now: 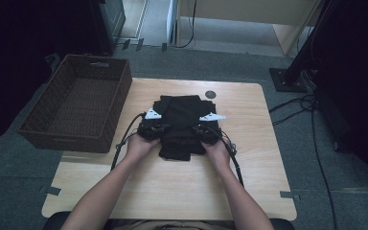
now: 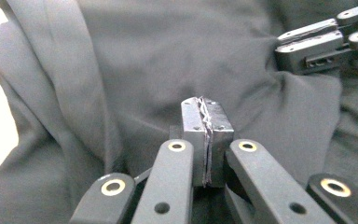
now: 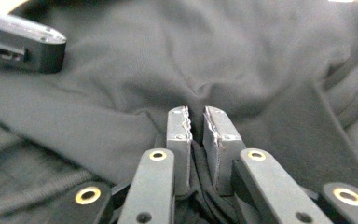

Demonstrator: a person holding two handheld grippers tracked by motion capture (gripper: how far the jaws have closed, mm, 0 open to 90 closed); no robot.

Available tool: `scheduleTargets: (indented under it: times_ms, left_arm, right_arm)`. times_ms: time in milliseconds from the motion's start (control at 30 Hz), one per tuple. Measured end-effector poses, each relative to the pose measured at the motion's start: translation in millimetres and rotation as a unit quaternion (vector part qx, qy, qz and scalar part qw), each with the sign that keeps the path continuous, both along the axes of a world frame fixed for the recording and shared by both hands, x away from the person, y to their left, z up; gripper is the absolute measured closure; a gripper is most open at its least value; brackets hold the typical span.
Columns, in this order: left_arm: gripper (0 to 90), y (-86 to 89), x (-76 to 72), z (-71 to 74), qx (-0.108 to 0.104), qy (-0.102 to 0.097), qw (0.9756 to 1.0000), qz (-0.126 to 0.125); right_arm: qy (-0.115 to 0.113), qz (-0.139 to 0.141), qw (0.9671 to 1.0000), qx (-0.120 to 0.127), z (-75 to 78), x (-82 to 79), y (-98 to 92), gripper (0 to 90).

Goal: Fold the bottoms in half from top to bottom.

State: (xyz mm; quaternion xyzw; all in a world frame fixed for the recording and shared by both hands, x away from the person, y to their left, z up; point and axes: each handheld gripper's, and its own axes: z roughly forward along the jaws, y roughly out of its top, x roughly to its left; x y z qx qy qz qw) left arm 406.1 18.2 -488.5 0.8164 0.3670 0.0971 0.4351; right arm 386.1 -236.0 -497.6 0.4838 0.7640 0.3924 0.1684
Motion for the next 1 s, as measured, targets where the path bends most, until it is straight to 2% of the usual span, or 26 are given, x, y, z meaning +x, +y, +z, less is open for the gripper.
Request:
scheduleTargets:
  times_ms: [67,200,333,433,533,633,700,767,867,1000]
  left_arm:
    - [90.0,2.3,-4.7,7.3,-0.012,-0.005,0.9999,-0.004]
    - [90.0,4.8,-19.5,20.5,-0.018,-0.027,0.9994,-0.016]
    - [90.0,8.1,-37.3,30.8,-0.014,-0.044,0.9983,-0.036]
    - [90.0,11.0,-48.2,31.4,-0.019,-0.038,0.9983,-0.041]
    - [90.0,13.2,-57.8,24.8,-0.009,-0.029,0.9983,-0.049]
    - [89.7,15.0,-64.2,15.0,0.002,-0.012,0.9987,-0.05]
    - [87.8,15.0,-65.5,10.4,0.009,0.002,0.9986,-0.053]
    - [82.1,17.2,-64.5,12.9,-0.002,0.007,0.9987,-0.05]
    - [76.0,21.4,-59.8,25.5,-0.012,0.001,0.999,-0.042]
    - [70.5,24.7,-48.6,36.4,0.016,-0.019,0.9992,-0.032]
  right_arm:
    - [-0.013,0.005,0.9999,0.001,9.8,-6.6,-2.9,83.8]
    - [-0.033,0.022,0.9992,-0.002,24.3,-24.4,-6.0,86.2]
    - [-0.039,0.032,0.9987,0.004,31.9,-41.9,-10.9,85.9]
    - [-0.039,0.038,0.9985,0.01,34.6,-54.8,-12.5,86.6]
    - [-0.037,0.046,0.9982,0.003,33.2,-66.5,-11.9,87.0]
    - [-0.034,0.052,0.998,-0.008,27.1,-76.0,-11.9,86.4]
    - [-0.021,0.053,0.9982,-0.017,20.0,-78.7,-12.2,82.4]
    - [-0.009,0.053,0.9985,-0.012,15.9,-79.0,-13.8,79.6]
    - [-0.026,0.044,0.9987,0.003,24.2,-79.7,-18.5,78.0]
    - [-0.043,0.03,0.9986,0.009,36.6,-72.6,-26.3,75.5]
